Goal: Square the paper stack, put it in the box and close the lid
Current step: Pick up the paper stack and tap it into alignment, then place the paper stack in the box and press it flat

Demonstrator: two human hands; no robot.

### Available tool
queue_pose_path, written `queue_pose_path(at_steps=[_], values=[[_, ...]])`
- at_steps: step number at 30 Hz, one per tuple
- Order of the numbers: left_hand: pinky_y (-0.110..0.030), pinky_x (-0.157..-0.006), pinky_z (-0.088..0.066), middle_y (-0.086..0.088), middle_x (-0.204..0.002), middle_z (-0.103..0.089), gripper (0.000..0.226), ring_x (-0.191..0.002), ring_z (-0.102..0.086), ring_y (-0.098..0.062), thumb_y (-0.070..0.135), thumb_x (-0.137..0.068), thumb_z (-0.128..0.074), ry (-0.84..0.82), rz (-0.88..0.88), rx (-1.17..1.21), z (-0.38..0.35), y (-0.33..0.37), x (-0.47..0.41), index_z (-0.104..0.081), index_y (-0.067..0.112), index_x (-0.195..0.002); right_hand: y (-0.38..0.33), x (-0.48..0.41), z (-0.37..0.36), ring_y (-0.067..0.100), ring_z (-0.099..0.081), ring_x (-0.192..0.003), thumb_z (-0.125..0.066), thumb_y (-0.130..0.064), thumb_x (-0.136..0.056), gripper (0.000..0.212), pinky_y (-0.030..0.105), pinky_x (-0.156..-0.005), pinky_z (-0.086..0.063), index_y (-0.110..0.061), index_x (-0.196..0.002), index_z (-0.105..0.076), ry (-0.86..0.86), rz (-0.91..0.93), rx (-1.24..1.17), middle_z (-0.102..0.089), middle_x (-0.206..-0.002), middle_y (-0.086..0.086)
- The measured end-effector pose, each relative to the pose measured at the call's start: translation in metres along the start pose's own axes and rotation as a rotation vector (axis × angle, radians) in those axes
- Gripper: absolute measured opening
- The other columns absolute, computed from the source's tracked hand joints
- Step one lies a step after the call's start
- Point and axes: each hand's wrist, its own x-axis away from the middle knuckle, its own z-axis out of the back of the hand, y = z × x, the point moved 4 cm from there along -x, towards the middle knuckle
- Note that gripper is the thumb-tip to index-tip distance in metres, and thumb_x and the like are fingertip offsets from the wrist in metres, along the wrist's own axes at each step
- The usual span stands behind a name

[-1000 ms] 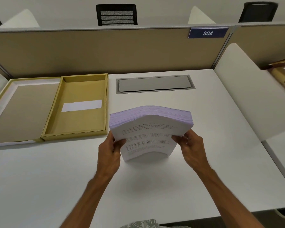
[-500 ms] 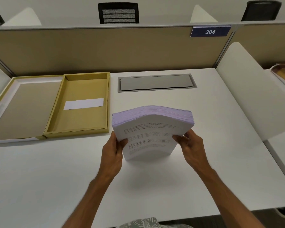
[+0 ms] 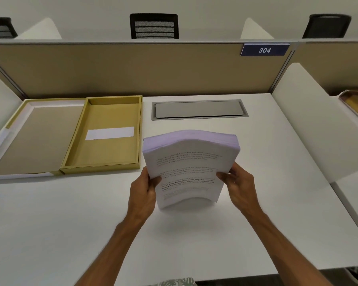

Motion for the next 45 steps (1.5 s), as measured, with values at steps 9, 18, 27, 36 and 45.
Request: queue_pose_path(at_steps=[9, 18, 27, 36, 45], values=[[-0.013, -0.063, -0.055, 0.012, -0.1, -0.07, 0.014, -0.086, -0.07, -0.003, 0.01, -0.097, -0.057, 0.082, 0.064, 0.134, 0.056, -0.004, -0.025, -0.058, 0.014, -0.109, -0.038, -0.026, -0.047, 0.012, -0.07, -0.094, -0.063, -0.005, -0.093, 0.025, 0.022, -0.077, -0.059, -0.008, -0.117, -0.064, -0.097, -0.02, -0.031, -0.072, -0.108, 0.002], [-0.045, -0.08, -0.061, 0.001, -0.108, -0.073, 0.021, -0.091, -0.073, -0.017, 0.017, -0.095, -0.06, 0.103, 0.197, 0.123, 0.146, -0.034, -0.082, -0.062, 0.012, -0.115, -0.077, -0.065, -0.145, 0.023, -0.073, -0.095, -0.063, -0.009, -0.093, 0.029, 0.045, -0.082, -0.061, -0.008, -0.122, -0.06, -0.169, -0.109, -0.079, -0.071, -0.114, 0.008], [-0.047, -0.085, -0.06, -0.004, -0.108, -0.075, 0.031, -0.092, -0.074, -0.023, 0.02, -0.088, -0.069, 0.038, 0.223, 0.138, 0.238, -0.069, -0.171, -0.069, 0.011, -0.118, -0.107, -0.118, -0.249, 0.028, -0.073, -0.093, -0.064, -0.013, -0.093, 0.028, 0.048, -0.083, -0.06, -0.008, -0.12, -0.057, -0.118, -0.224, -0.066, -0.071, -0.116, 0.01], [-0.044, -0.084, -0.06, -0.009, -0.114, -0.073, 0.029, -0.092, -0.073, -0.024, 0.019, -0.09, -0.068, -0.028, 0.298, 0.136, 0.263, -0.103, -0.262, -0.068, 0.007, -0.117, -0.106, -0.188, -0.318, 0.026, -0.072, -0.089, -0.066, -0.011, -0.09, 0.023, 0.042, -0.081, -0.061, -0.006, -0.113, -0.066, -0.05, -0.321, 0.023, -0.072, -0.112, 0.009], [-0.034, -0.076, -0.058, -0.011, -0.115, -0.072, 0.025, -0.094, -0.071, -0.026, 0.021, -0.094, -0.064, -0.071, 0.409, -0.043, 0.245, -0.154, -0.336, -0.068, 0.006, -0.113, -0.071, -0.251, -0.372, 0.029, -0.069, -0.097, -0.063, -0.015, -0.094, 0.025, 0.031, -0.073, -0.057, -0.006, -0.117, -0.066, -0.097, -0.321, 0.242, -0.067, -0.124, 0.011]])
